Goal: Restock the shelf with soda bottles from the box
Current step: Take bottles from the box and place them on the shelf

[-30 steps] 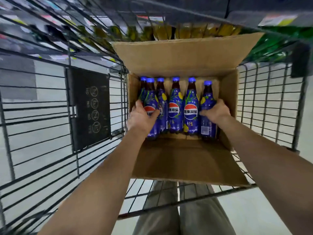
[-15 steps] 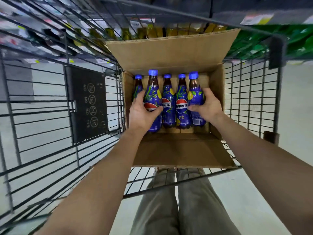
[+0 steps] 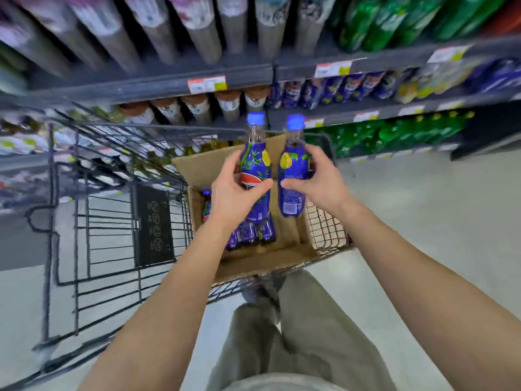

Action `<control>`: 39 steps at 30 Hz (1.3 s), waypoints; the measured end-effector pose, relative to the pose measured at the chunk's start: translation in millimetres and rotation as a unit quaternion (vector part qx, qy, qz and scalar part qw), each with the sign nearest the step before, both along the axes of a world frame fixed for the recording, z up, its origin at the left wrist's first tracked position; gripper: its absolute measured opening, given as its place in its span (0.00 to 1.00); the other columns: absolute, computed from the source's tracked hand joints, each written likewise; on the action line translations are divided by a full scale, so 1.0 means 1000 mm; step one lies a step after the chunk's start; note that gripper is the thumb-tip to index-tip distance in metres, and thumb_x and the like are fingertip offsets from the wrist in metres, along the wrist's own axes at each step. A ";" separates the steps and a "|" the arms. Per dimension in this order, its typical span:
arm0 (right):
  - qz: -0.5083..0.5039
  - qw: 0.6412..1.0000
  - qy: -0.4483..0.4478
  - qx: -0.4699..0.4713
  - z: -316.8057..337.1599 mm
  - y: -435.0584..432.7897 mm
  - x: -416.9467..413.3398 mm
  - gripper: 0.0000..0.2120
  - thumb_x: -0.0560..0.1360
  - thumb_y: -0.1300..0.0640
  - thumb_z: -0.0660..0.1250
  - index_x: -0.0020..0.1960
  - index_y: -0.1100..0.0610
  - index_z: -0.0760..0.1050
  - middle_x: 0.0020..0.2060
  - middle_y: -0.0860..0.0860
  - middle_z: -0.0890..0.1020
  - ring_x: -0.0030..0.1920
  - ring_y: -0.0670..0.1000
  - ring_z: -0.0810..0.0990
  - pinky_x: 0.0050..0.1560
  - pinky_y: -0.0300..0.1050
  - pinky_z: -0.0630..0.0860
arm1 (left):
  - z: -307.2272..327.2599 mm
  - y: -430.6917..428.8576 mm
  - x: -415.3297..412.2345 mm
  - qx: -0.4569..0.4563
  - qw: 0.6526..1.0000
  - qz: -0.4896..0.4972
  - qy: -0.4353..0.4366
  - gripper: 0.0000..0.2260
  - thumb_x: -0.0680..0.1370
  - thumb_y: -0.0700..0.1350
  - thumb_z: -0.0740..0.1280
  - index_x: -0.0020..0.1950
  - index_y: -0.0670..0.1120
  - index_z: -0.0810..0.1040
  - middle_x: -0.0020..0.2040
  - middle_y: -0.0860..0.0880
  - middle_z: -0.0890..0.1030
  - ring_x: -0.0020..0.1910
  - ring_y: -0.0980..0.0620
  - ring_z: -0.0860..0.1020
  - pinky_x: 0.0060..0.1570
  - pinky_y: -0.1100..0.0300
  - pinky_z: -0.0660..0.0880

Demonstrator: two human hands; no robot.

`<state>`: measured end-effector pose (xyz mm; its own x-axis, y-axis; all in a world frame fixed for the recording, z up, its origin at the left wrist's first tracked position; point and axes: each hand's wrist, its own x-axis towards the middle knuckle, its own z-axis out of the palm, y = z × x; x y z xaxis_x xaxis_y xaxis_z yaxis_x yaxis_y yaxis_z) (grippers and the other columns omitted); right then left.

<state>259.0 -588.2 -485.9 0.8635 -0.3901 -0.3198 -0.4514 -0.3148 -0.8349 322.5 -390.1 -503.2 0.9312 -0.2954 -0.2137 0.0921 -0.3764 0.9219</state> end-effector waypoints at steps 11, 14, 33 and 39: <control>-0.050 0.987 -0.149 -0.029 0.154 -0.125 -0.060 0.47 0.58 0.46 0.81 0.74 0.50 0.67 0.59 0.45 0.84 0.56 0.46 0.84 0.64 0.54 0.79 | 0.149 -0.116 -0.039 -0.037 0.986 -0.076 -0.145 0.38 0.67 0.54 0.82 0.74 0.59 0.68 0.61 0.55 0.82 0.55 0.57 0.84 0.60 0.49 0.81; -0.053 0.983 -0.172 -0.049 0.181 -0.171 -0.094 0.43 0.62 0.52 0.83 0.72 0.49 0.69 0.54 0.40 0.83 0.54 0.45 0.84 0.63 0.50 0.79 | 0.178 -0.163 -0.064 -0.036 0.980 -0.077 -0.180 0.37 0.66 0.55 0.81 0.72 0.61 0.68 0.57 0.55 0.82 0.52 0.56 0.84 0.58 0.50 0.81; -0.057 0.963 -0.245 -0.092 0.314 -0.457 -0.226 0.42 0.60 0.53 0.83 0.71 0.46 0.70 0.55 0.43 0.84 0.52 0.43 0.85 0.57 0.52 0.82 | 0.301 -0.455 -0.200 -0.049 0.965 -0.091 -0.242 0.36 0.68 0.50 0.83 0.69 0.63 0.68 0.49 0.55 0.82 0.42 0.64 0.82 0.43 0.71 0.75; -0.051 0.965 -0.247 -0.068 0.313 -0.536 -0.196 0.42 0.62 0.53 0.84 0.72 0.46 0.70 0.54 0.45 0.85 0.52 0.45 0.85 0.56 0.54 0.83 | 0.301 -0.534 -0.167 -0.067 0.962 -0.102 -0.245 0.37 0.69 0.52 0.82 0.73 0.62 0.67 0.55 0.54 0.82 0.45 0.63 0.83 0.46 0.67 0.78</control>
